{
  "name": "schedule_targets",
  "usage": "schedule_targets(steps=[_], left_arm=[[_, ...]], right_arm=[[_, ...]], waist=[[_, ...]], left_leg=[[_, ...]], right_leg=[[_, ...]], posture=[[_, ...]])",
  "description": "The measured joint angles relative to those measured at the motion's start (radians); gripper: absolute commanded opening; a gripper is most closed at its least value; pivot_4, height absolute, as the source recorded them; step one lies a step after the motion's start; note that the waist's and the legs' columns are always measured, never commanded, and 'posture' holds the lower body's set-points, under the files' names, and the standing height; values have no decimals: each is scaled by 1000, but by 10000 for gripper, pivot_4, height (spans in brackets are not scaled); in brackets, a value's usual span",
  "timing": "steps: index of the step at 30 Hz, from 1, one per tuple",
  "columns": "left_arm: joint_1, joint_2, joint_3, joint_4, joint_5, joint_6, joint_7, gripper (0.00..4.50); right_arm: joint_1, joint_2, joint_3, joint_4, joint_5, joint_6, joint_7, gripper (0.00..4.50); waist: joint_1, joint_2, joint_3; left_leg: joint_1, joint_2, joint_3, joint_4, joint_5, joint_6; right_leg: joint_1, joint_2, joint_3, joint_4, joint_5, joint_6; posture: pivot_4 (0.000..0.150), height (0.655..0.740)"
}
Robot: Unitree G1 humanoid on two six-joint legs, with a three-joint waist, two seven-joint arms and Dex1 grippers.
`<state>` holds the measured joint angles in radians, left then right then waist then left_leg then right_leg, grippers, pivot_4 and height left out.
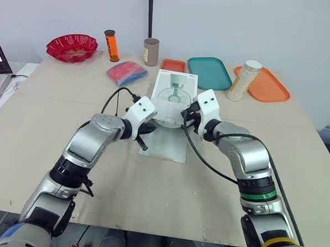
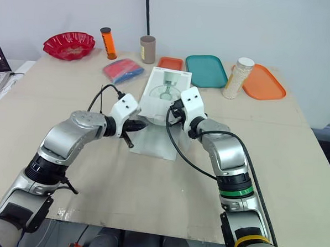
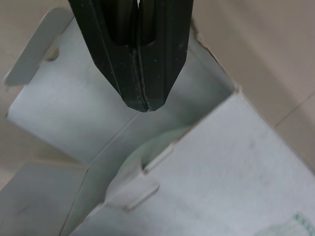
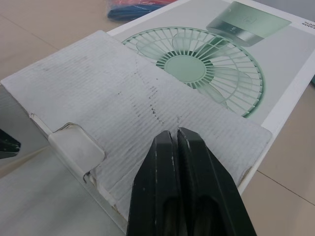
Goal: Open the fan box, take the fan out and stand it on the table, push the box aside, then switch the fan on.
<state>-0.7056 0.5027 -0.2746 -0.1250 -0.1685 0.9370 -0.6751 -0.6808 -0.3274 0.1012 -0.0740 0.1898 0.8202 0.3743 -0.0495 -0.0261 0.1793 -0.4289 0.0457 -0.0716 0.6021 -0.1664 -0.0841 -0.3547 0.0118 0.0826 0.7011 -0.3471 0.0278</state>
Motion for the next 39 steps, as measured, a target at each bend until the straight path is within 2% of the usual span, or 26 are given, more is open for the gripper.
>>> schedule_targets(steps=[4, 8, 16, 22, 30, 35, 39], left_arm=[[10, 60, 11, 11, 11, -16, -10, 0], [13, 65, 24, 51, 17, -48, -1, 0], [-73, -93, 61, 321, 55, -183, 104, 0], [-128, -174, 58, 434, 80, -270, 125, 0], [-151, -161, 52, 526, 116, -372, 70, 0], [-154, -144, 58, 519, 121, -367, 58, 0], [-91, -121, 128, 374, 77, -246, 61, 0]], right_arm=[[5, -7, 8, 1, -11, -14, 10, 1617], [7, -15, 19, 7, -29, -35, 21, 1617], [11, -28, 41, 2, -58, -54, 38, 1617], [14, -29, 48, 0, -74, -61, 41, 1617], [18, -29, 49, 1, -81, -67, 52, 1617], [18, -27, 49, 1, -86, -68, 54, 1617], [16, -21, 48, 1, -88, -68, 53, 1617]], waist=[[3, 0, 0], [4, 0, 0], [4, -1, -1], [4, -1, -1], [4, -1, -1], [4, -1, -1], [2, -1, -1]], left_leg=[[0, -1, 0, 0, 0, 0], [0, 0, 0, 0, 0, 0], [0, -1, -1, 1, 0, 0], [0, -1, 0, 1, 0, 0], [0, -1, -1, 1, 0, 0], [0, -1, -1, 1, 0, 0], [0, 0, -1, 1, 0, 0]], right_leg=[[0, -1, 0, 0, 0, 0], [0, -1, 0, 0, 0, 0], [1, -1, -1, 0, 0, 0], [1, -1, -1, 0, 0, 0], [1, -1, -1, 0, 0, 0], [1, -1, -1, 0, 0, 0], [1, 0, -1, 0, 0, 0]], posture=[[1500, 7400], [1500, 7400], [1500, 7400], [1500, 7400], [1500, 7400], [1500, 7400], [1500, 7400]])
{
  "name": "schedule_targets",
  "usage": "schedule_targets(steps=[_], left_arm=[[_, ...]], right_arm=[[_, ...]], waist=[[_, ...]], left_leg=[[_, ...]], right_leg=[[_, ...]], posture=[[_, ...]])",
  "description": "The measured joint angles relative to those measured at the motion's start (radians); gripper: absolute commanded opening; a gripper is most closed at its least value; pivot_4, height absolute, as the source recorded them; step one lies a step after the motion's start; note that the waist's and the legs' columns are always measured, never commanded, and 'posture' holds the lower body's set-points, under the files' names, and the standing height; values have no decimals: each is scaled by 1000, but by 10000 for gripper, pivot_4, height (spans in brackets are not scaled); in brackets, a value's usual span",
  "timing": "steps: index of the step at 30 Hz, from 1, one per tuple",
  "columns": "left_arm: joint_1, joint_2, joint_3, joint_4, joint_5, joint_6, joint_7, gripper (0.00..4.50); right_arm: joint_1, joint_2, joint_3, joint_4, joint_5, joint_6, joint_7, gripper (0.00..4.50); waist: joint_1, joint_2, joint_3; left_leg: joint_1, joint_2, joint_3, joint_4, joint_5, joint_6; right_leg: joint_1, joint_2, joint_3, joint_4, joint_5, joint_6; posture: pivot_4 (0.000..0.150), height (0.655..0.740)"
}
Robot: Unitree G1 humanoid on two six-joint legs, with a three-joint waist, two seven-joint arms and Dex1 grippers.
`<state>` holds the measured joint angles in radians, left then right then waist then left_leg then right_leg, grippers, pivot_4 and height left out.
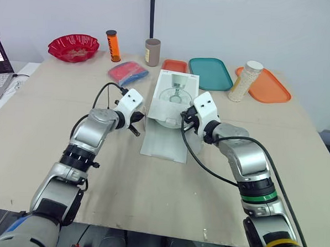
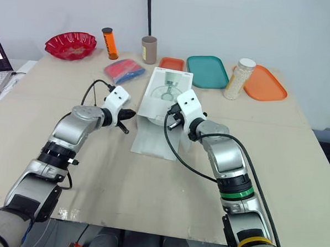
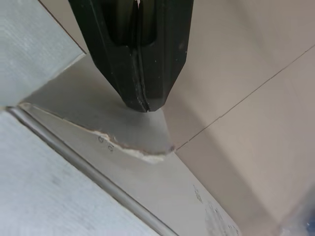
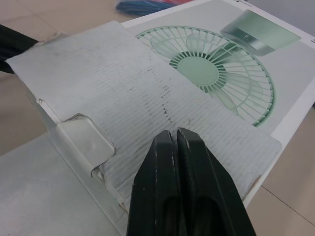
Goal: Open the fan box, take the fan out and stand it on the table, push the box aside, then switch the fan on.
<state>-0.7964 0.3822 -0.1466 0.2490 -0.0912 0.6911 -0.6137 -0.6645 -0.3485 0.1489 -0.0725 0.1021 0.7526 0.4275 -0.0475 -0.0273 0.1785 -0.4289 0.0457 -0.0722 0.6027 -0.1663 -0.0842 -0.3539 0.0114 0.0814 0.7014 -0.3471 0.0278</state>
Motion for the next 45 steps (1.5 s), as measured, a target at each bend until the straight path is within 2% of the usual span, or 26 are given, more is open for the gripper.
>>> schedule_targets(steps=[5, 6, 10, 13, 14, 18, 23, 27, 28, 30, 32, 33, 34, 40, 45], left_arm=[[69, 32, 159, -235, -141, 271, 2, 0], [73, 68, 203, -331, -207, 431, -3, 0], [87, 87, 284, -430, -308, 606, -28, 0], [99, 39, 393, -513, -390, 736, -11, 0], [101, -7, 425, -547, -409, 781, 8, 0], [120, -108, 429, -632, -464, 906, 62, 0], [131, -136, 434, -662, -486, 907, 112, 0], [163, -232, 415, -663, -468, 877, 191, 9485], [172, -239, 398, -660, -462, 863, 203, 14651], [177, -242, 382, -650, -456, 833, 225, 21382], [178, -250, 375, -628, -446, 809, 248, 26645], [186, -244, 329, -599, -407, 754, 283, 31002], [187, -244, 327, -598, -406, 752, 284, 32430], [202, -332, 294, -470, -360, 616, 348, 32430], [198, -411, 331, -398, -370, 543, 389, 32430]], right_arm=[[6, 3, -4, 0, -1, 1, 0, 1617], [8, 5, -5, 0, -2, 1, 0, 1617], [15, 6, -8, 0, -2, 1, 0, 1617], [19, 7, -8, 0, -3, 1, 1, 1617], [20, 7, -8, 0, -4, 0, 1, 1617], [20, 7, -1, 1, -7, -1, 7, 1617], [22, 9, -1, 2, -8, -4, 7, 1617], [20, 9, -4, 4, -8, -5, 8, 0], [20, 9, -3, 4, -8, -6, 8, 0], [21, 9, -3, 5, -8, -6, 8, 0], [21, 9, -3, 5, -8, -7, 7, 0], [21, 11, -3, 6, -9, -8, 6, 0], [21, 11, -3, 6, -8, -8, 6, 0], [22, 12, -2, -2, -9, -7, 4, 0], [24, 12, -2, -11, -9, -3, 2, 0]], waist=[[0, 0, 0], [-1, 0, 0], [-1, -1, 0], [0, -2, -1], [1, -2, -1], [1, -4, -2], [-1, -4, -2], [1, -5, -3], [1, -5, -3], [1, -5, -3], [1, -5, -3], [1, -5, -3], [1, -5, -3], [2, -5, -3], [2, -5, -3]], left_leg=[[0, 0, 0, 0, 0, 0], [0, 0, -1, 0, 0, 0], [2, 0, -1, 0, 0, 0], [2, 0, -1, 0, 0, 0], [3, 0, -1, 0, 0, 0], [4, 0, -1, 0, 0, 0], [5, 0, 0, -1, 0, -1], [5, 0, 0, 0, 0, -1], [5, 0, 0, 0, 0, -1], [5, 0, -1, 0, 0, -1], [5, 0, 0, 0, 0, -1], [5, 0, 0, 0, 0, -1], [5, 0, 0, 0, 0, -1], [5, 0, 0, 0, 0, -1], [5, 0, 0, -1, 0, -1]], right_leg=[[0, 0, 0, 1, 0, 0], [1, 0, 0, 0, 0, 0], [2, 0, -1, 0, 0, 0], [3, 0, -1, 0, 0, 0], [4, 0, -1, 0, 0, 0], [4, 0, -1, -1, 0, 0], [5, 0, 0, -1, 0, 0], [5, 0, 0, -1, 0, 0], [5, 0, 0, -1, 0, 0], [5, 0, 0, -1, 0, 0], [5, 0, 0, -1, 0, 0], [5, 0, 0, -1, 0, 0], [5, 0, 0, -1, 0, 0], [6, 0, 0, -1, 0, 0], [5, 0, 0, -2, 0, 0]], posture=[[1500, 7400], [1500, 7400], [1500, 7400], [1500, 7400], [1500, 7400], [1500, 7400], [1500, 7400], [1500, 7400], [1500, 7400], [1500, 7400], [1500, 7400], [1500, 7400], [1500, 7400], [1500, 7400], [1500, 7400]])
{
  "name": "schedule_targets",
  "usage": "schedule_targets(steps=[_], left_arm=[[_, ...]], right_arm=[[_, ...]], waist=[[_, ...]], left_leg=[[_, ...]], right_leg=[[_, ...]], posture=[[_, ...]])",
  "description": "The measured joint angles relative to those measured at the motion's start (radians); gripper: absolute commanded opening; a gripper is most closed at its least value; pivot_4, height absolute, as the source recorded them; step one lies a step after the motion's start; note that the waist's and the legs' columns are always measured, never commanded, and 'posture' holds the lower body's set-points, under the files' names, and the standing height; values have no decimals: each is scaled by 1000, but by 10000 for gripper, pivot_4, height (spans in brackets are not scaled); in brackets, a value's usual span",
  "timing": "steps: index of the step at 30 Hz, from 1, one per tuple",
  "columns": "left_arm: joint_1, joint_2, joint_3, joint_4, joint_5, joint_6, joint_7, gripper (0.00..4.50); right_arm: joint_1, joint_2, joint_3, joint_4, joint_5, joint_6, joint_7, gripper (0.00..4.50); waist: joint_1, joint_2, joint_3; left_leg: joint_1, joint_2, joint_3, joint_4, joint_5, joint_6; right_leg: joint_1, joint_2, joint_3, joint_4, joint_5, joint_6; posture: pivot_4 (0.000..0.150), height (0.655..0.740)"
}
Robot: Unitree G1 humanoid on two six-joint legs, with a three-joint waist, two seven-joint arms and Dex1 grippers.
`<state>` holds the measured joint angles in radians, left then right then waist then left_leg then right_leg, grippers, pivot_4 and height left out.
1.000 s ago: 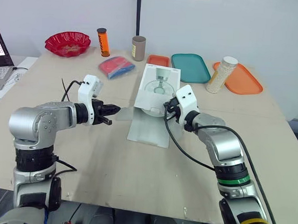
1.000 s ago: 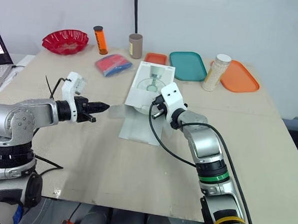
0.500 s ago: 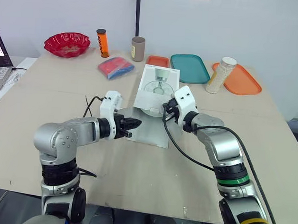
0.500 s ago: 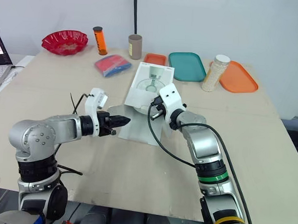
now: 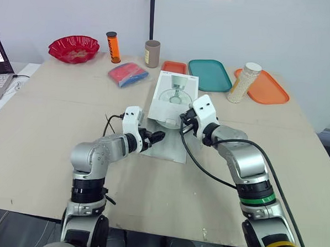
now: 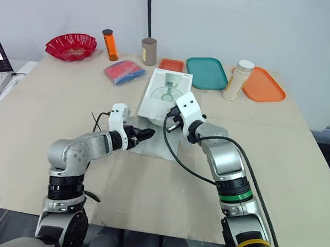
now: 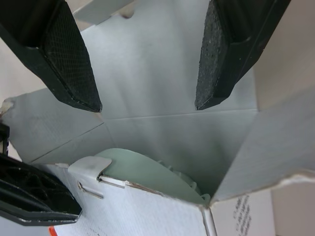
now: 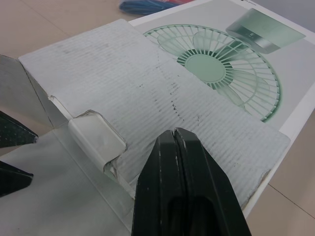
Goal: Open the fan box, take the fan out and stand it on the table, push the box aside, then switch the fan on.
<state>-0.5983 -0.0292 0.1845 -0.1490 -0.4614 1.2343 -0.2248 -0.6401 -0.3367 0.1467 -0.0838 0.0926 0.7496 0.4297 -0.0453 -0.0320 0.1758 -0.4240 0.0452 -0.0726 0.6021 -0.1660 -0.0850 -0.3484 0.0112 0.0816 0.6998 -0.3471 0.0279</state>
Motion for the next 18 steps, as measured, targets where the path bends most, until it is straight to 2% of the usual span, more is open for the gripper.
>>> schedule_targets(steps=[6, 10, 18], left_arm=[[-5, -107, 122, 42, -70, -18, 57, 32430], [1, -123, 168, 55, -112, -58, 96, 32430], [21, -134, 139, 111, -127, -158, 137, 32430]], right_arm=[[-1, 0, 2, 0, 0, 7, 0, 0], [-3, 4, -4, -1, 0, 19, -2, 0], [-2, 9, -9, -11, 1, 40, -11, 0]], waist=[[0, 0, 0], [0, 0, 0], [0, 0, 0]], left_leg=[[0, 0, 0, 0, 0, 0], [0, 0, 0, 0, 0, 0], [0, -1, 0, 0, 0, 0]], right_leg=[[0, 0, 0, 0, 0, 0], [0, 0, 0, 0, 0, 0], [0, 0, 0, -1, 0, 0]], posture=[[1500, 7400], [1500, 7400], [1500, 7400]])
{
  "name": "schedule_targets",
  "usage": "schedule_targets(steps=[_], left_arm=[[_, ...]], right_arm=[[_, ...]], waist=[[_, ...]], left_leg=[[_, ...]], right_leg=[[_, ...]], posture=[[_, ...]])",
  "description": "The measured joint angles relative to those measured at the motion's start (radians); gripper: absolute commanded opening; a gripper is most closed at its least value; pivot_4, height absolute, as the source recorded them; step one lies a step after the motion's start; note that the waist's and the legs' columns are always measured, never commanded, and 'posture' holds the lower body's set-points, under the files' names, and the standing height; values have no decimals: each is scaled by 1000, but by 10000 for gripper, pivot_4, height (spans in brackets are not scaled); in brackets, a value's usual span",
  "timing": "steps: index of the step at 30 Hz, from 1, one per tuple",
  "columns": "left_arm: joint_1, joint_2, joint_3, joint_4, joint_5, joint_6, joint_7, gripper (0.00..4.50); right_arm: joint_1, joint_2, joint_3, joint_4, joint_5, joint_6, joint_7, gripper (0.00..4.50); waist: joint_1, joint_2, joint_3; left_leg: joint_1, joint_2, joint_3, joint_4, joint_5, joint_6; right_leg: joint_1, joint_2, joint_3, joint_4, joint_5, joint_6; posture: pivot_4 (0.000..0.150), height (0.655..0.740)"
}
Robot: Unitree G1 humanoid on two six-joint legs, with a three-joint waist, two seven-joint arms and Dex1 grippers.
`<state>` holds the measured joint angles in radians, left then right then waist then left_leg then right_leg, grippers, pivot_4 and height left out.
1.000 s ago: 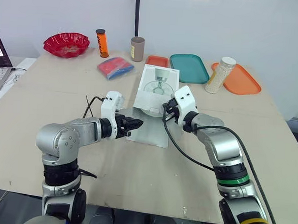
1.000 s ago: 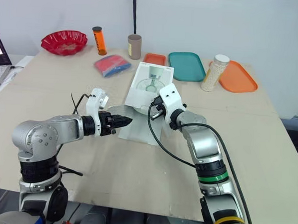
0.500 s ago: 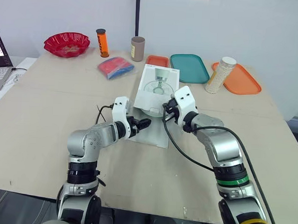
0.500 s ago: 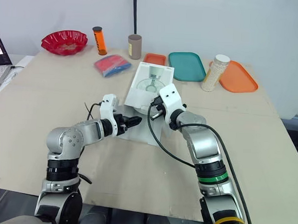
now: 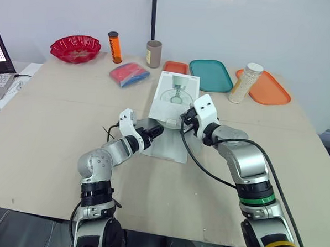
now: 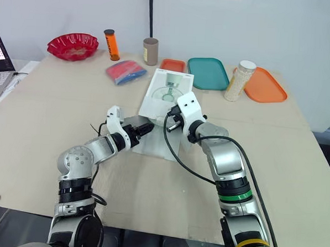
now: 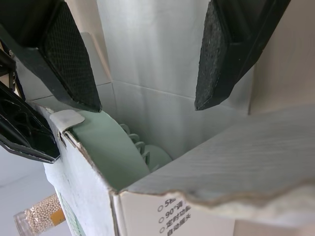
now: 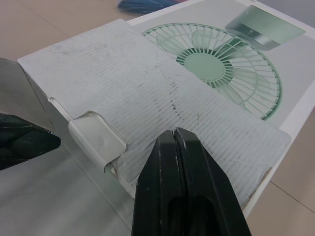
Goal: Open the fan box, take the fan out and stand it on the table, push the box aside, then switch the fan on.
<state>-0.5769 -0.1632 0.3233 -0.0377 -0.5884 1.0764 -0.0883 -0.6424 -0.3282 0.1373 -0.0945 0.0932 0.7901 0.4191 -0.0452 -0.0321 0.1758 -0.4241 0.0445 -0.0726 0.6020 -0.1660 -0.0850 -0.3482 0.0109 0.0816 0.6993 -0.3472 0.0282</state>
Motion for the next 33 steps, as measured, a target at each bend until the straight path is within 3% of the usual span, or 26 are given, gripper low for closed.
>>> schedule_targets(steps=[19, 33], left_arm=[[-1, 0, -7, 109, -179, -55, 27, 32430], [-5, 0, -4, 221, -235, -168, 79, 32430]], right_arm=[[-4, -25, 23, 6, -16, -14, 28, 0], [-13, -34, 47, 28, -44, -47, 42, 0]], waist=[[0, 0, 0], [0, 0, 0]], left_leg=[[0, 0, 0, 0, 0, 0], [1, 0, 0, 0, 1, -1]], right_leg=[[0, 0, 0, 0, 0, 0], [1, 0, 0, 0, -1, 3]], posture=[[1500, 7400], [1500, 7400]])
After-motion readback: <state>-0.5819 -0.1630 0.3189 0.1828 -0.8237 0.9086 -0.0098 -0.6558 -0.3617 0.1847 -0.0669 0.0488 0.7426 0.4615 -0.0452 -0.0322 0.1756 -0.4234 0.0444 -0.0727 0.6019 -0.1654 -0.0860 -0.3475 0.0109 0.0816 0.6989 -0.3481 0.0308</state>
